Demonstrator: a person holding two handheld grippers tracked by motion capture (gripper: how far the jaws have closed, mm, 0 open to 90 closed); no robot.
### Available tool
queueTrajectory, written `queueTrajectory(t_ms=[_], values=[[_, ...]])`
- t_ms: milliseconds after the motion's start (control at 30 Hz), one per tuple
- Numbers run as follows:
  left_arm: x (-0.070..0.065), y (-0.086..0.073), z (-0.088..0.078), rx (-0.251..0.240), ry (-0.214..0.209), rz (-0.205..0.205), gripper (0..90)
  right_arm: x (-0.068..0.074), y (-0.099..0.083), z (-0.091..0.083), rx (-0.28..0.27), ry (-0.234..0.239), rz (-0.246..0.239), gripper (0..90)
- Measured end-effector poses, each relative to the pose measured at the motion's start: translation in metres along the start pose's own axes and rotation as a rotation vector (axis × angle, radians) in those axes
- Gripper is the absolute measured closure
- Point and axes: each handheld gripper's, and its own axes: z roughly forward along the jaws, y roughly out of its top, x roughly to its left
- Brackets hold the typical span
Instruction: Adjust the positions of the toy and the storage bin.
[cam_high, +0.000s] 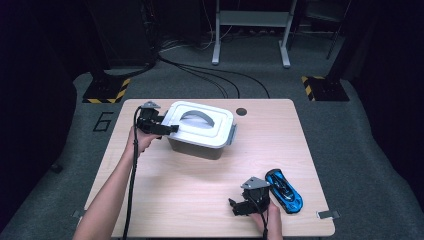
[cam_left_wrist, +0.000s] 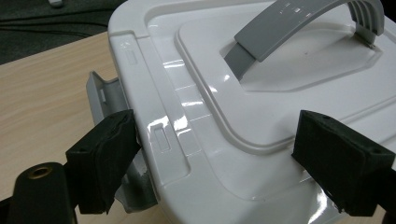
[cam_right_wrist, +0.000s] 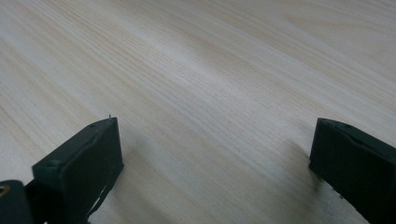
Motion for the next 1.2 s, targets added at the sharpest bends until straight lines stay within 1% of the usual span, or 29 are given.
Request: queueTrajectory(t_ms=[33, 67, 167, 200, 267, 300, 433, 467, 500, 533, 633, 700, 733, 767, 867, 1033, 1100, 1167, 1200], values=[[-0.001, 0.000, 0.001, -0.004, -0.006, -0.005, 14.0, 0.000, 0.000, 0.000, 0.000, 0.000, 0.001, 1.5], [-0.002, 0.002, 0.002, 0.003, -0.013, 0.006, 14.0, 0.000, 0.000, 0.000, -0.001, 0.000, 0.002, 1.5], [-0.004, 0.003, 0.004, 0.008, -0.021, 0.012, 13.9, 0.000, 0.000, 0.000, -0.001, -0.001, 0.004, 1.5], [-0.005, 0.003, 0.006, 0.002, -0.022, 0.018, 13.9, 0.000, 0.000, 0.000, -0.001, -0.001, 0.003, 1.5], [-0.008, 0.004, 0.007, 0.006, -0.033, 0.032, 14.0, 0.000, 0.000, 0.000, -0.002, -0.001, 0.005, 1.5], [-0.009, 0.005, 0.009, 0.007, -0.039, 0.032, 14.0, 0.000, 0.000, 0.000, -0.002, -0.001, 0.005, 1.5], [-0.012, 0.010, 0.013, 0.014, -0.037, 0.043, 14.2, 0.000, 0.000, 0.000, -0.002, -0.001, 0.005, 1.5], [-0.014, 0.013, 0.015, 0.024, -0.044, 0.036, 14.2, 0.000, 0.000, 0.000, -0.002, -0.001, 0.006, 1.5], [-0.014, 0.013, 0.015, 0.024, -0.044, 0.036, 14.1, 0.000, 0.000, 0.000, -0.002, -0.001, 0.006, 1.5], [-0.016, 0.015, 0.018, 0.032, -0.047, 0.044, 14.1, 0.000, 0.000, 0.000, -0.002, -0.001, 0.006, 1.5], [-0.020, 0.019, 0.023, 0.033, -0.052, 0.053, 14.1, 0.000, 0.000, 0.000, -0.003, -0.003, 0.008, 1.9], [-0.022, 0.020, 0.024, 0.036, -0.057, 0.048, 14.0, 0.001, 0.000, 0.000, -0.003, -0.003, 0.010, 1.9], [-0.022, 0.022, 0.025, 0.041, -0.057, 0.066, 14.0, 0.000, 0.000, 0.000, -0.003, -0.003, 0.008, 1.9], [-0.025, 0.023, 0.028, 0.040, -0.061, 0.068, 14.0, 0.000, 0.000, 0.000, -0.004, -0.004, 0.006, 1.9], [-0.028, 0.025, 0.031, 0.046, -0.068, 0.073, 14.0, 0.000, 0.000, 0.000, -0.004, -0.003, 0.004, 1.9], [-0.036, 0.029, 0.037, 0.050, -0.078, 0.083, 14.0, 0.001, 0.000, 0.000, -0.008, -0.006, 0.015, 2.0], [-0.038, 0.031, 0.039, 0.058, -0.084, 0.094, 14.0, 0.001, 0.000, 0.000, -0.008, -0.006, 0.015, 2.1], [-0.042, 0.033, 0.041, 0.065, -0.090, 0.090, 14.0, 0.001, 0.000, 0.000, -0.008, -0.006, 0.015, 2.1], [-0.043, 0.035, 0.043, 0.071, -0.092, 0.105, 14.0, 0.001, 0.000, 0.000, -0.007, -0.007, 0.016, 2.1]])
